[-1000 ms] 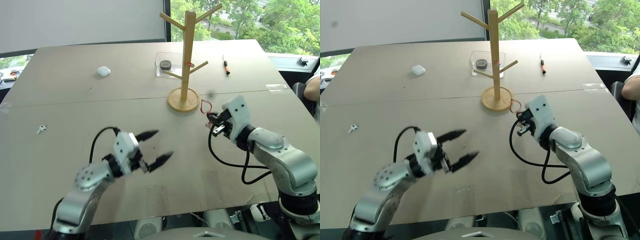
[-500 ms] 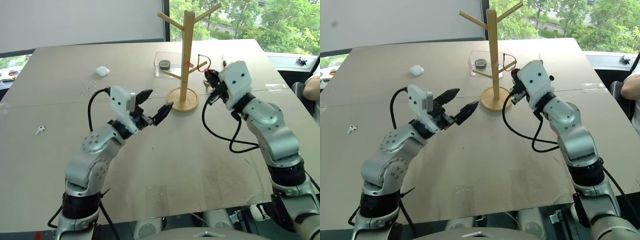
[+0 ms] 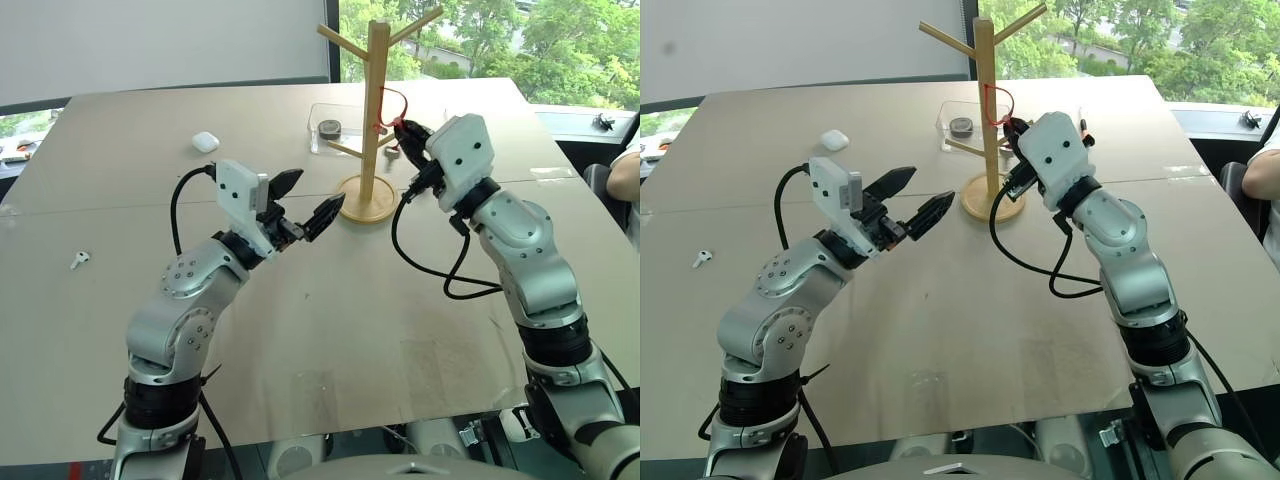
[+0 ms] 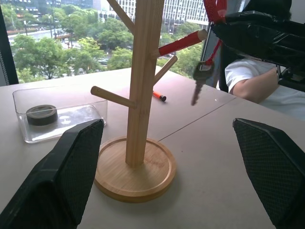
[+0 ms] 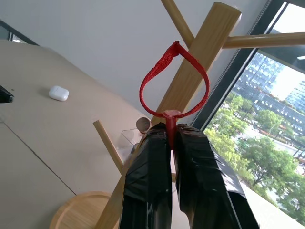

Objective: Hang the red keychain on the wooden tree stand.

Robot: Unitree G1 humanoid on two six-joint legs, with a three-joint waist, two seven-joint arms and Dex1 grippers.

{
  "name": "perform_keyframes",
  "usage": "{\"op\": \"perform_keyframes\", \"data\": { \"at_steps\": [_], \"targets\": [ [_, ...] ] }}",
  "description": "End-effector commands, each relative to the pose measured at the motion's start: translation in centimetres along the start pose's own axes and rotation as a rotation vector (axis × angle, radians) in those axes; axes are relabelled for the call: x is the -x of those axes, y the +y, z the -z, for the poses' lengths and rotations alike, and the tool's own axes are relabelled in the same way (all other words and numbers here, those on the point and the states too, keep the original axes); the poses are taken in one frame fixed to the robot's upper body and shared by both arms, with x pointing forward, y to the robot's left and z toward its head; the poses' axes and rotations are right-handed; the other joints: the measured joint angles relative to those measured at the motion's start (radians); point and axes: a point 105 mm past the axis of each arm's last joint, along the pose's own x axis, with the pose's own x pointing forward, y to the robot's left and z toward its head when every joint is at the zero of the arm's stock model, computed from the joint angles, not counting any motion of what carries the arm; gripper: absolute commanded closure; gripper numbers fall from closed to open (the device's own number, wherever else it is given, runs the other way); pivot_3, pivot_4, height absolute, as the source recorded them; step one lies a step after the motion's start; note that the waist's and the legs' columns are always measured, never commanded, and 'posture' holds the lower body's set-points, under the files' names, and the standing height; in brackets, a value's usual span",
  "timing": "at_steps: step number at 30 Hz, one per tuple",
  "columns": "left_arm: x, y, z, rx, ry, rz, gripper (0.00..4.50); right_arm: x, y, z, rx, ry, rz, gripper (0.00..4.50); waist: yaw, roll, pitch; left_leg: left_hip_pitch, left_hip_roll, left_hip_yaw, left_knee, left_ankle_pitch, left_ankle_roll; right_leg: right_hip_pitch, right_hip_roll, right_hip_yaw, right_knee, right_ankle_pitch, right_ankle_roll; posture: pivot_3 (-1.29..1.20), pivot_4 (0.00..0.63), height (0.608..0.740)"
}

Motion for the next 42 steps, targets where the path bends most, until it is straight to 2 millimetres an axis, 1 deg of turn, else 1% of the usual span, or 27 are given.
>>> {"op": "perform_keyframes", "data": {
  "at_steps": [1,6,17,25,30,32,33,34,35,36,39,40,41,42],
  "targets": [
    [-0.2,-0.6,-1.0,-0.035,-0.028,0.029,0.0,0.3,0.6,-1.2,0.013,-0.045,-0.029,4.46,0.0,0.0,0.0,0.0,0.0,0.0,0.0,0.0,0.0,0.0,0.0,0.0,0.0,0.0,0.0,0.0,0.15,0.74],
    [-0.3,-0.7,-1.1,-0.039,-0.03,0.031,0.0,0.3,0.9,-0.8,0.002,-0.027,-0.04,4.46,0.0,0.0,0.0,0.0,0.0,0.0,0.0,0.0,0.0,0.0,0.0,0.0,0.0,0.0,0.0,0.0,0.15,0.74],
    [-0.7,-1.0,-1.7,-0.043,-0.041,0.033,0.0,-0.3,1.2,0.5,-0.042,0.011,-0.026,4.46,0.0,0.0,0.0,0.0,0.0,0.0,0.0,0.0,0.0,0.0,0.0,0.0,0.0,0.0,0.0,0.0,0.15,0.74],
    [-0.9,-1.1,-2.0,-0.045,-0.046,0.031,0.0,-1.1,0.3,1.6,-0.079,0.035,0.021,4.46,0.0,0.0,0.0,0.0,0.0,0.0,0.0,0.0,0.0,0.0,0.0,0.0,0.0,0.0,0.0,0.0,0.15,0.74],
    [-1.0,-1.2,-2.2,-0.045,-0.051,0.029,0.0,-1.8,-0.2,1.7,-0.087,0.029,0.059,4.46,-0.001,0.0,0.0,0.0,0.0,0.0,0.0,0.0,0.0,0.0,0.0,0.0,0.0,0.0,0.0,0.0,0.15,0.74],
    [-1.0,-1.2,-2.3,-0.045,-0.053,0.028,0.0,-2.0,-0.4,1.7,-0.096,0.025,0.07,3.72,-0.001,0.0,0.0,0.0,0.0,0.0,0.0,0.001,-0.001,0.0,0.0,0.0,0.0,0.0,0.0,0.0,0.15,0.74],
    [-1.0,-1.2,-2.3,-0.046,-0.054,0.028,0.0,-2.0,-0.4,1.7,-0.102,0.022,0.073,3.43,-0.001,0.0,0.0,0.0,0.0,0.0,0.0,0.001,-0.001,0.0,0.0,0.0,0.0,0.0,0.0,0.0,0.15,0.74],
    [-1.0,-1.2,-2.4,-0.047,-0.054,0.028,0.0,-2.1,-0.5,1.7,-0.105,0.019,0.077,3.0,-0.001,0.0,0.0,0.0,0.0,0.0,0.0,0.001,-0.001,0.0,0.0,0.0,0.0,0.0,0.0,0.0,0.15,0.74],
    [-1.0,-1.2,-2.4,-0.047,-0.054,0.027,0.0,-2.1,-0.5,1.7,-0.107,0.017,0.08,2.46,0.0,0.0,0.0,0.0,0.0,0.0,0.0,0.001,-0.001,0.0,0.0,0.0,0.0,0.0,0.0,0.0,0.15,0.74],
    [-1.0,-1.2,-2.4,-0.046,-0.055,0.027,0.0,-2.1,-0.6,1.7,-0.109,0.015,0.083,2.06,0.0,0.0,0.0,0.0,0.0,0.0,0.0,0.001,-0.001,0.0,0.0,0.0,0.0,0.0,0.0,0.0,0.15,0.74],
    [-1.0,-1.2,-2.4,-0.045,-0.055,0.025,0.0,-2.1,-0.6,1.7,-0.112,0.012,0.088,0.5,-0.001,0.0,0.0,0.0,0.0,0.0,0.0,0.001,-0.001,0.0,0.0,0.0,0.0,0.0,0.0,0.0,0.15,0.74],
    [-1.0,-1.2,-2.4,-0.044,-0.055,0.024,0.0,-2.0,-0.7,1.8,-0.117,0.014,0.09,0.15,-0.001,0.0,0.0,0.0,0.0,0.0,0.0,0.001,-0.001,0.0,0.0,0.0,0.001,0.0,0.0,0.0,0.15,0.74],
    [-1.0,-1.2,-2.3,-0.044,-0.054,0.021,0.0,-1.8,-0.8,2.0,-0.128,0.019,0.096,0.06,-0.001,0.0,0.0,0.0,0.0,0.0,0.0,0.001,-0.001,0.0,0.0,0.0,0.001,0.0,0.0,0.0,0.15,0.74],
    [-1.0,-0.8,-2.1,-0.066,-0.047,-0.007,0.0,-1.3,-1.1,2.7,-0.151,0.037,0.112,0.06,-0.001,0.0,0.0,0.0,0.0,0.0,0.0,0.001,-0.001,0.0,0.0,0.0,0.001,0.0,0.0,0.0,0.15,0.74]
  ]
}}
